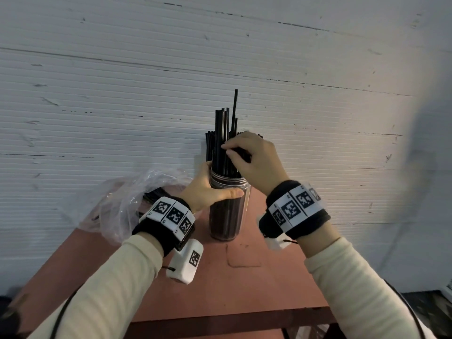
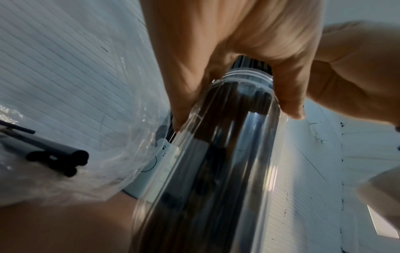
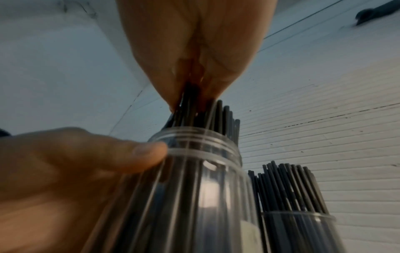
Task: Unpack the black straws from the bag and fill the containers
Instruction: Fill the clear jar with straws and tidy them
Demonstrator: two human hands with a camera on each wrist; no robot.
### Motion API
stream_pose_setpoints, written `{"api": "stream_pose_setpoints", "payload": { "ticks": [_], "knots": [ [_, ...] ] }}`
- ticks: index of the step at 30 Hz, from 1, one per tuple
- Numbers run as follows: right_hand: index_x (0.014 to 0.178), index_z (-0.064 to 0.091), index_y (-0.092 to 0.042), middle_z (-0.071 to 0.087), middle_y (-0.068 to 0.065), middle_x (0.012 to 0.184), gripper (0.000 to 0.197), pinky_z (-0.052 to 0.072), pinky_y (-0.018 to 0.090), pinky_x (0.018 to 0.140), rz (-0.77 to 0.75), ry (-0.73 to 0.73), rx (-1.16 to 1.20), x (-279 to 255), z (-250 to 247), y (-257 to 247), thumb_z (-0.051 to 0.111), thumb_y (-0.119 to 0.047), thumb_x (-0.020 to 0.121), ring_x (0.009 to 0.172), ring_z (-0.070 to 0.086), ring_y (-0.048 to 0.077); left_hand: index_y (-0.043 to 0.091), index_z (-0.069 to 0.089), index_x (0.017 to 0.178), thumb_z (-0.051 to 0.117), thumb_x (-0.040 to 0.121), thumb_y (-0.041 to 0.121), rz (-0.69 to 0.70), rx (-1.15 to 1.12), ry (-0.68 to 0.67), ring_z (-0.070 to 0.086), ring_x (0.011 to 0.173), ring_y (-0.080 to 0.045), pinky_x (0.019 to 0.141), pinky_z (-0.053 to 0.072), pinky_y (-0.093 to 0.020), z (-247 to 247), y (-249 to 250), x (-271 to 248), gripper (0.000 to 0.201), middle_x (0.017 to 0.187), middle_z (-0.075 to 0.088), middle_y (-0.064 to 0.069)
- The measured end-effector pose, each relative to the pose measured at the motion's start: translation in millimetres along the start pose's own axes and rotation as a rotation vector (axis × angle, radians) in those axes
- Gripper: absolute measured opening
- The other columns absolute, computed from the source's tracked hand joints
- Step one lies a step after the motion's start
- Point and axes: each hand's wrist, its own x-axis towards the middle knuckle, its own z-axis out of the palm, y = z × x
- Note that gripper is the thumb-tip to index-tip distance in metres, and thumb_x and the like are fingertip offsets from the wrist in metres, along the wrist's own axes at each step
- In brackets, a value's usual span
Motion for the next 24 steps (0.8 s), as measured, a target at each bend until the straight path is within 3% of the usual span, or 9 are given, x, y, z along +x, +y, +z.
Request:
{"api": "stream_pose_setpoints", "payload": {
  "ticks": [3,7,10,13,16,18,21,22,24],
  "knots": [
    [0.102,0.073,-0.010,0.067,-0.001,0.102,0.019,0.043,0.011,0.090,-0.020,0.015,0.026,-11.2,0.3,0.8,0.061,-0.008,0.087,0.097,0.060,0.006,0.019,0.031,0.134,0.086,0.069,0.016,0.002,-0.001,-0.007,0.059,0.110,-0.006,0.096,0.048,-0.027,-0.4,-2.7,0.9,0.085,0.121,0.059,0.004],
    [0.128,0.058,-0.013,0.054,0.001,0.132,0.040,0.039,0.033,0.108,-0.043,0.031,-0.012,-3.3,-5.2,-3.7,0.059,-0.017,0.088,0.125,0.048,0.015,0.020,0.029,0.137,0.086,0.068,0.020,0.002,0.007,-0.030,0.058,0.115,-0.009,0.100,0.046,-0.032,-0.7,-4.7,1.2,0.089,0.124,0.058,0.004],
    [0.148,0.034,-0.011,0.026,0.003,0.156,0.059,0.023,0.029,0.118,-0.060,0.017,-0.019,10.7,-8.2,0.3,0.056,-0.017,0.092,0.145,0.023,0.014,0.019,0.027,0.139,0.085,0.070,0.019,0.004,0.011,-0.035,0.056,0.114,-0.006,0.097,0.046,-0.027,-1.0,-4.1,1.0,0.090,0.126,0.056,0.006],
    [0.152,0.024,-0.010,0.014,0.005,0.161,0.060,0.013,0.022,0.118,-0.061,-0.036,-0.035,26.6,-10.7,7.0,0.049,-0.017,0.097,0.148,0.012,0.013,0.019,0.025,0.137,0.084,0.072,0.017,0.013,0.027,-0.043,0.055,0.109,0.002,0.088,0.046,-0.017,-0.2,-2.5,0.6,0.088,0.123,0.055,0.009],
    [0.144,0.039,-0.007,0.035,0.007,0.152,0.047,0.023,0.020,0.114,-0.064,-0.092,-0.043,37.0,-8.0,7.2,0.043,-0.018,0.099,0.140,0.032,0.016,0.019,0.025,0.136,0.084,0.071,0.017,0.015,0.012,-0.031,0.056,0.108,0.001,0.090,0.048,-0.019,0.0,-3.3,0.9,0.087,0.122,0.055,0.008],
    [0.132,0.053,-0.007,0.053,0.005,0.134,0.036,0.032,0.014,0.102,-0.044,-0.103,-0.057,35.5,-4.5,4.4,0.043,-0.018,0.099,0.124,0.049,0.015,0.019,0.025,0.137,0.084,0.071,0.018,0.013,0.028,-0.035,0.056,0.110,0.000,0.090,0.047,-0.020,-0.4,-2.8,0.9,0.088,0.124,0.055,0.007],
    [0.119,0.064,-0.009,0.063,0.001,0.117,0.029,0.034,0.004,0.089,-0.007,-0.146,-0.065,17.5,4.4,3.9,0.045,-0.020,0.099,0.107,0.056,0.008,0.018,0.026,0.136,0.084,0.072,0.020,0.004,0.054,-0.039,0.056,0.111,-0.003,0.095,0.047,-0.026,-2.2,-3.9,1.8,0.087,0.123,0.055,0.008],
    [0.119,0.064,-0.010,0.064,0.000,0.117,0.030,0.035,0.003,0.090,0.000,-0.154,-0.060,10.0,6.9,4.8,0.045,-0.021,0.099,0.108,0.056,0.007,0.017,0.027,0.136,0.084,0.072,0.020,0.005,0.057,-0.040,0.057,0.112,-0.004,0.097,0.048,-0.028,-2.3,-4.9,2.3,0.086,0.123,0.056,0.007],
    [0.123,0.063,-0.012,0.062,-0.001,0.124,0.034,0.039,0.014,0.100,0.007,-0.146,-0.049,-0.5,8.7,6.2,0.045,-0.026,0.098,0.116,0.054,0.008,0.016,0.028,0.136,0.085,0.072,0.021,0.013,0.058,-0.037,0.059,0.112,-0.006,0.099,0.048,-0.031,-1.9,-6.1,2.7,0.086,0.122,0.058,0.005]
  ]
}}
